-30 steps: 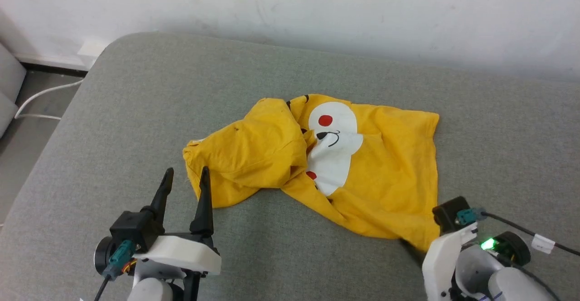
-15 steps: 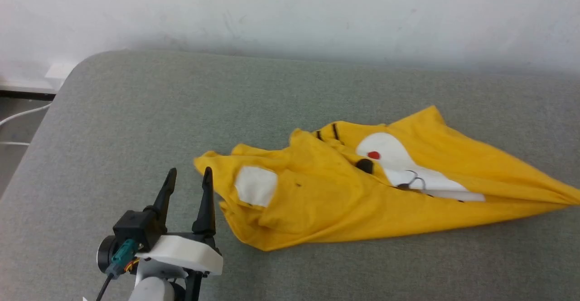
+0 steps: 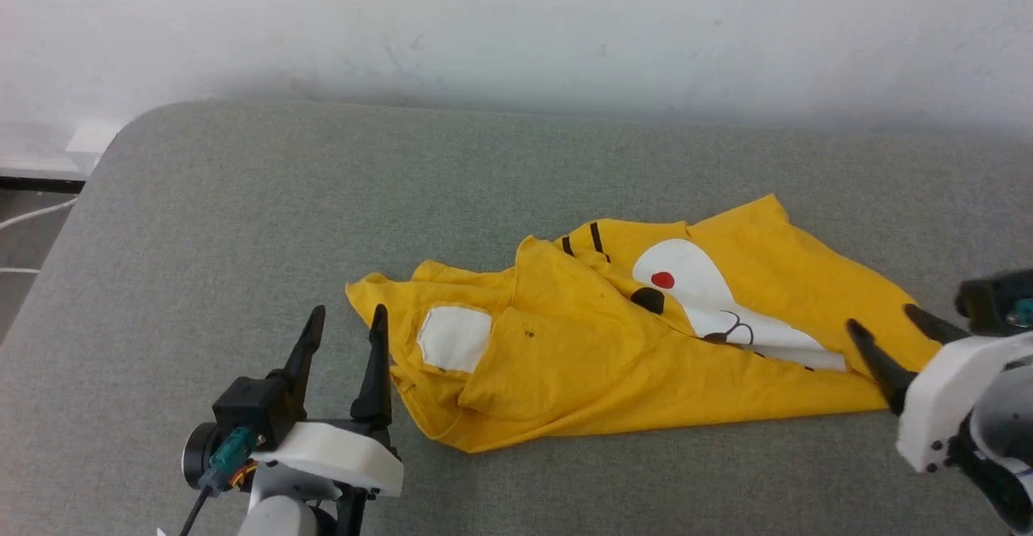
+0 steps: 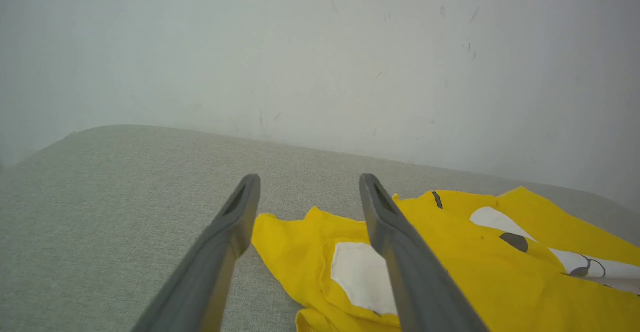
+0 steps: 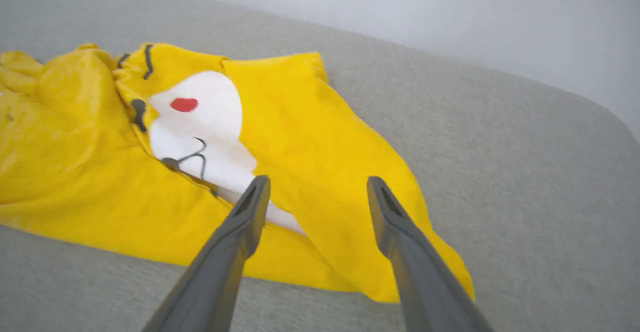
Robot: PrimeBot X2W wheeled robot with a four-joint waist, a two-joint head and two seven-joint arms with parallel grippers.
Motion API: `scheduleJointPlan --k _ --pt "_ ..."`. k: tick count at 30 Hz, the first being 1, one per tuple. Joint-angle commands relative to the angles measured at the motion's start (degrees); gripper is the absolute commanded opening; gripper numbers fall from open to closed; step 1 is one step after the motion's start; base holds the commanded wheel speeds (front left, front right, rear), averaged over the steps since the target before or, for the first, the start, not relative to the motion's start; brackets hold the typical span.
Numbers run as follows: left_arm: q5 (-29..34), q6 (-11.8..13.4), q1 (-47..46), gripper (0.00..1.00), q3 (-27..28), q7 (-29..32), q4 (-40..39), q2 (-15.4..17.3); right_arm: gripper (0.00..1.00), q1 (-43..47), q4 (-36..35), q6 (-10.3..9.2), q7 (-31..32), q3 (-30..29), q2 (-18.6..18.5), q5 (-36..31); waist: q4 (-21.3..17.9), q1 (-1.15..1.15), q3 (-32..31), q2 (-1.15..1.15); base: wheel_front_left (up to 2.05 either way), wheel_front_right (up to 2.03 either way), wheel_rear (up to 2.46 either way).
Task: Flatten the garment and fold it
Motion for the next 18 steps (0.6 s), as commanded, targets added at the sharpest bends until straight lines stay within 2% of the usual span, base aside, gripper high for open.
scheduleJointPlan --k 1,5,8,12,18 --pt "0.54 -0.53 0.21 1.0 0.06 -0.27 0.22 -0.21 1.0 0.74 -2.79 -0.11 0.29 1.68 0.37 1.28 -0.17 0.0 -0.27 0.0 0.0 0.0 0.0" --pt "0.66 -0.91 -0.23 1.0 -0.92 -0.27 0.38 -0.26 1.0 -0.69 -10.43 -0.11 3.03 9.07 0.45 6.1 0.57 0.0 0.28 0.0 0.0 0.0 0.0" --pt "0.15 -1.0 -0.65 1.0 -2.21 -0.27 0.05 -0.28 1.0 -4.5 -11.12 -0.11 5.3 15.1 0.19 8.36 1.99 0.0 1.33 0.0 0.0 0.0 0.0" --pt "-0.96 -0.5 -1.12 1.0 -4.53 -0.27 0.07 -0.29 1.0 -11.1 -6.26 -0.11 6.69 21.31 1.12 10.71 4.83 0.0 2.67 0.0 0.0 0.0 0.0" --pt "-2.95 0.84 -2.37 1.0 -8.91 -0.27 -0.14 -0.29 1.0 -20.22 6.2 -0.11 7.97 27.13 1.63 12.14 10.08 0.0 4.72 0.0 0.0 0.0 0.0"
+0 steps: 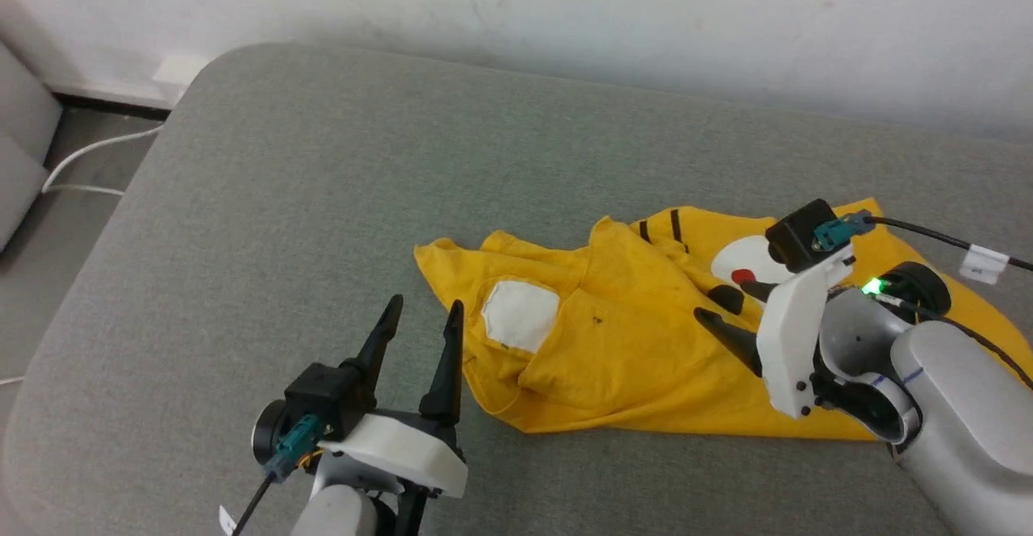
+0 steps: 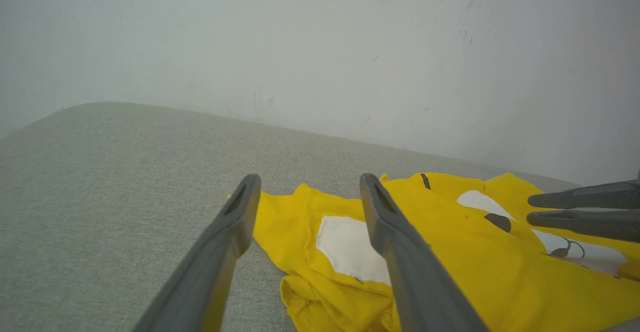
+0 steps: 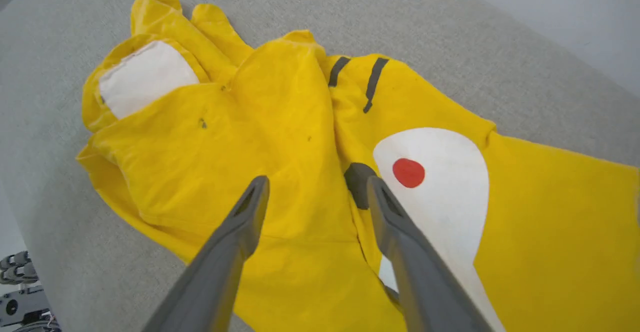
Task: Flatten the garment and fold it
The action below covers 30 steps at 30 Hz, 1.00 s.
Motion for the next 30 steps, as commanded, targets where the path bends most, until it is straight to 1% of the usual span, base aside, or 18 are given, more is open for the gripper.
scheduleJointPlan --k 1,4,7,15,16,17,21,24,27,30 --pt "-0.8 0.69 -1.02 1.0 -0.75 -0.27 -0.19 -0.09 1.0 -1.79 2.34 -0.1 0.31 1.14 0.04 0.52 4.05 -0.01 2.22 0.0 0.0 0.0 0.0" --pt "-1.7 1.54 -1.56 1.0 -2.27 -0.27 -0.41 -0.09 1.0 -4.64 7.24 -0.1 0.0 3.78 -0.34 1.2 6.04 -0.01 2.94 0.0 0.0 0.0 0.0" --pt "-2.19 2.15 -1.8 1.0 -3.04 -0.27 -0.46 -0.09 1.0 -7.02 10.74 -0.1 -1.15 6.1 -0.6 1.88 7.17 -0.01 3.56 0.0 0.0 0.0 0.0" --pt "-2.48 2.85 -2.38 1.0 -3.86 -0.27 -0.23 -0.09 1.0 -10.93 17.04 -0.1 -4.09 11.63 -0.5 4.67 8.14 -0.01 4.62 0.0 0.0 0.0 0.0" --pt "-2.54 2.93 -2.49 1.0 -3.86 -0.27 -0.23 -0.09 0.56 -11.28 17.53 -0.1 -4.43 12.3 -0.48 5.15 8.12 -0.01 4.69 0.0 0.0 0.0 0.0" --pt "-2.59 3.03 -2.58 1.0 -3.82 -0.27 -0.23 -0.09 0.0 -11.67 17.85 -0.1 -4.99 13.03 -0.49 5.45 8.05 -0.01 4.7 0.0 0.0 0.0 0.0" --pt "-2.67 3.48 -2.56 1.0 -3.27 -0.27 -0.15 -0.09 0.0 -12.65 18.04 -0.1 -7.95 15.51 -0.74 7.2 7.06 -0.01 4.14 0.0 0.0 0.0 0.0" --pt "-2.37 3.44 -2.19 1.0 -2.82 -0.27 0.19 -0.09 0.0 -12.81 16.46 -0.1 -10.85 16.95 -2.01 8.67 5.85 -0.01 3.01 0.0 0.0 0.0 0.0" --pt "-1.77 3.28 -1.52 1.0 -1.92 -0.27 0.6 -0.09 0.0 -12.0 13.28 -0.1 -13.52 17.65 -4.26 10.4 4.02 -0.01 1.41 0.0 0.0 0.0 0.0" --pt "-1.14 3.03 -0.44 1.0 -0.62 -0.27 1.05 -0.09 0.0 -10.04 8.66 -0.1 -15.24 17.75 -7.53 11.86 1.7 -0.01 -0.45 0.0 0.0 0.0 0.0"
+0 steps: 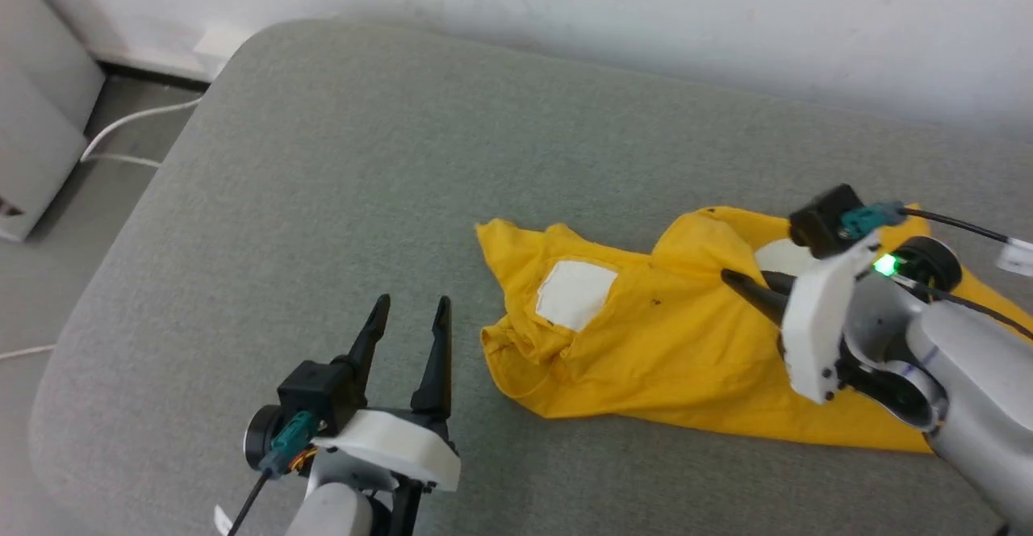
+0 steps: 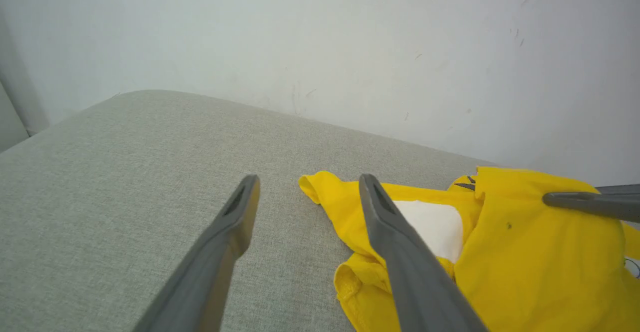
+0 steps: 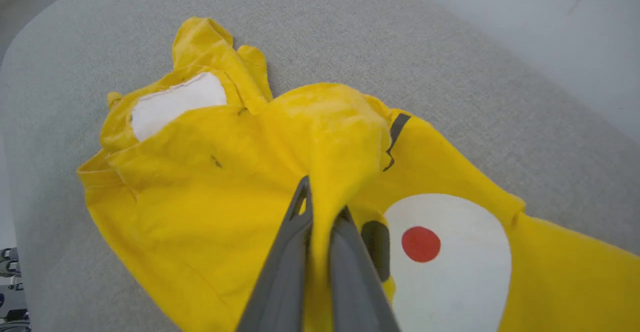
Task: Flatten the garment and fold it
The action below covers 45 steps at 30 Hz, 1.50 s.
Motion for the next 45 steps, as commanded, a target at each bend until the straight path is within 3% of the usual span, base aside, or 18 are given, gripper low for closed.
scheduleJointPlan --k 1,10,13,18,19,20,24,29,36,45 --pt "0.58 -0.31 1.13 1.0 0.81 -0.27 0.36 -0.07 0.0 2.24 -2.54 -0.1 -0.97 -0.72 -2.15 1.41 -3.44 0.0 -2.99 0.0 0.0 0.0 0.0" --pt "1.02 -1.28 3.64 1.0 3.59 -0.27 0.71 -0.07 0.0 18.93 -17.9 -0.1 0.09 -12.46 -10.79 4.91 -10.4 0.0 -6.7 0.0 0.0 0.0 0.0" --pt "1.1 -1.53 3.95 1.0 3.8 -0.27 0.7 -0.07 0.0 26.78 -21.22 -0.1 2.59 -17.33 -11.21 3.25 -12.18 0.0 -7.07 0.0 0.0 0.0 0.0" --pt "1.26 -2.09 3.64 1.0 3.35 -0.27 1.26 -0.07 0.0 38.09 -23.14 -0.1 7.69 -22.6 -7.75 -0.89 -14.15 0.0 -6.99 0.0 0.0 0.0 0.0" --pt "1.31 -2.22 3.45 1.0 3.05 -0.27 1.53 -0.07 0.41 39.34 -23.0 -0.1 8.21 -23.36 -7.0 -2.38 -14.38 0.0 -6.9 0.0 0.0 0.0 0.0" --pt "1.32 -2.32 3.22 1.0 2.74 -0.27 1.74 -0.07 1.0 40.18 -22.86 -0.1 8.57 -24.22 -6.23 -3.89 -14.6 0.0 -6.81 0.0 0.0 0.0 0.0" --pt "1.27 -2.8 2.56 1.0 1.56 -0.27 2.71 -0.07 1.0 41.11 -23.63 -0.1 8.57 -27.45 -3.63 -7.22 -15.39 0.0 -6.63 0.0 0.0 0.0 0.0" --pt "-0.26 -4.94 0.22 1.0 -1.87 2.06 5.57 -0.07 1.0 41.36 -28.47 -0.1 8.32 -35.85 1.15 -8.24 -16.79 0.0 -6.57 0.0 0.0 0.0 0.0" --pt "-4.65 -6.47 -7.09 1.0 -6.92 15.51 7.82 -0.07 1.0 41.77 -36.53 -0.1 6.93 -45.76 6.63 -14.07 -19.24 0.0 -5.0 0.0 0.0 0.0 0.0" --pt "-3.73 -4.73 -20.64 1.0 -11.88 32.82 16.42 0.23 1.0 42.2 -37.71 -0.1 3.94 -44.6 11.1 -19.08 -24.11 0.0 -0.38 0.0 0.0 0.0 0.0"
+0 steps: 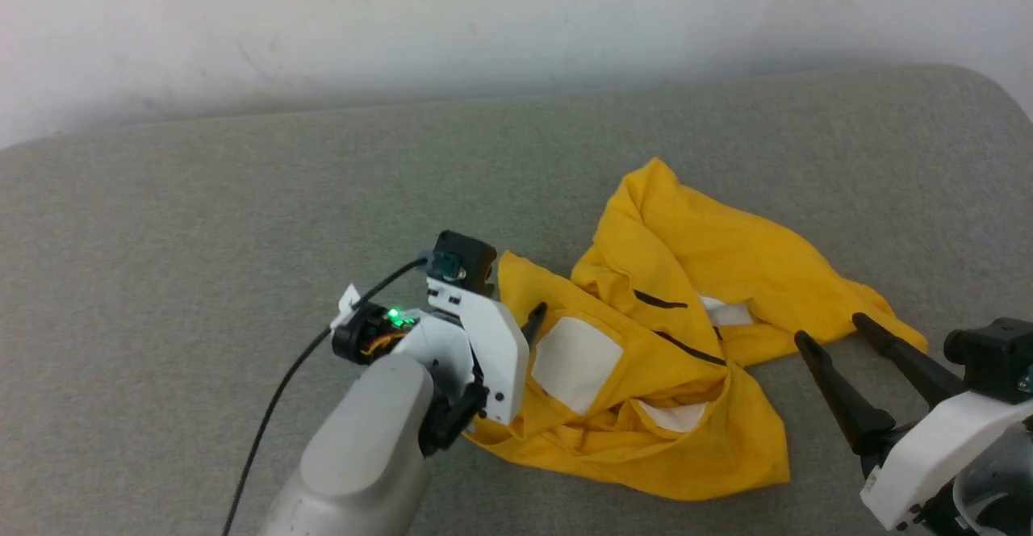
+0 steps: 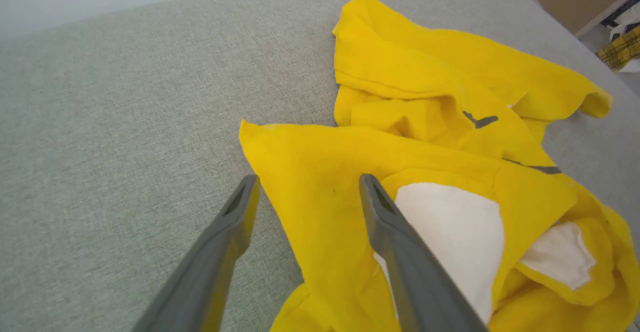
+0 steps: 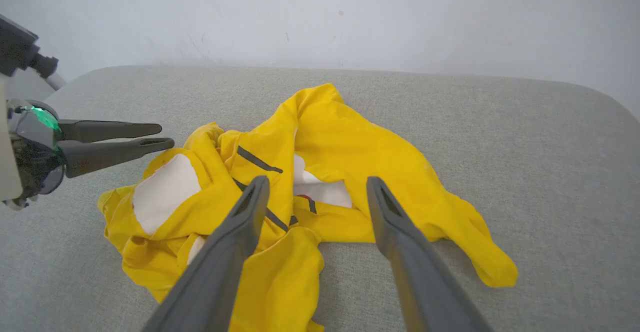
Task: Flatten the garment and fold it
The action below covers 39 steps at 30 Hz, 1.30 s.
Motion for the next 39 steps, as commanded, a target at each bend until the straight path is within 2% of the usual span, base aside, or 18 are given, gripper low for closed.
scheduleJointPlan --k 1,5,11,12,13,14,18,23,27,32,37,38,39 --pt "1.19 0.59 -1.87 1.0 -0.52 1.31 1.58 0.58 1.0 0.28 0.26 -0.05 -0.64 0.02 0.51 -0.74 -2.73 0.0 2.53 0.0 0.0 0.0 0.0" --pt "3.37 1.55 -6.04 1.0 -1.47 2.92 6.68 1.69 1.0 0.46 1.43 -0.05 -1.42 0.14 2.23 -2.29 -4.39 0.0 4.14 0.0 0.0 0.0 0.0" --pt "0.71 -0.92 -8.66 1.0 -2.73 5.47 12.69 0.81 1.0 0.42 3.08 -0.05 -3.06 0.02 3.8 -3.74 -5.11 0.0 6.11 0.0 0.0 0.0 0.0" --pt "0.44 -1.48 -8.75 0.9 -3.54 6.32 13.55 0.71 1.0 0.29 3.38 -0.05 -3.25 -0.12 3.77 -4.24 -5.05 0.0 6.3 0.0 0.0 0.0 0.0" --pt "0.11 -2.03 -8.79 0.28 -4.34 7.07 14.23 0.65 1.0 0.13 3.63 -0.05 -3.44 -0.28 3.74 -4.72 -4.93 0.0 6.44 0.0 0.0 0.0 0.0" --pt "-0.52 -2.45 -8.84 0.0 -4.69 7.12 14.56 0.6 1.0 -0.04 3.83 -0.05 -3.59 -0.47 3.82 -5.03 -4.75 0.0 6.51 0.0 0.0 0.0 0.0" --pt "-2.51 -2.23 -9.59 0.0 -2.12 0.45 13.79 1.49 1.0 -0.43 4.28 -0.05 -3.9 -1.49 4.17 -5.75 -3.22 0.0 6.03 0.0 0.0 0.0 0.0" --pt "-5.08 1.4 -9.37 0.0 5.14 -12.16 10.35 4.93 1.0 -0.07 4.42 -0.05 -3.64 -1.57 3.99 -5.91 -0.23 0.0 3.84 0.0 0.0 0.0 0.0" --pt "-7.1 4.34 -7.4 0.0 10.89 -18.9 6.37 8.58 1.0 0.75 4.59 -0.05 -3.15 -1.15 3.96 -5.77 2.54 0.0 1.94 0.0 0.0 0.0 0.0" --pt "-9.93 8.63 -2.2 0.0 18.09 -23.77 1.36 12.68 1.0 1.62 4.83 -0.05 -2.32 -0.41 4.2 -5.33 5.45 0.0 0.49 0.0 0.0 0.0 0.0" --pt "-11.9 12.63 5.79 0.0 22.54 -23.8 -0.08 15.07 1.0 2.77 5.74 -0.05 0.33 0.29 3.94 -4.3 7.19 0.0 -0.01 0.0 0.0 0.0 0.0" --pt "-11.9 13.05 7.35 0.34 22.5 -23.41 -0.07 15.1 1.0 2.96 5.83 -0.05 0.93 0.58 3.73 -3.98 7.5 0.0 -0.03 0.0 0.0 0.0 0.0" --pt "-11.86 13.37 8.56 1.0 22.41 -23.34 -0.21 14.99 1.0 3.03 5.84 -0.05 1.33 0.85 3.5 -3.66 7.73 0.0 0.0 0.0 0.0 0.0 0.0"
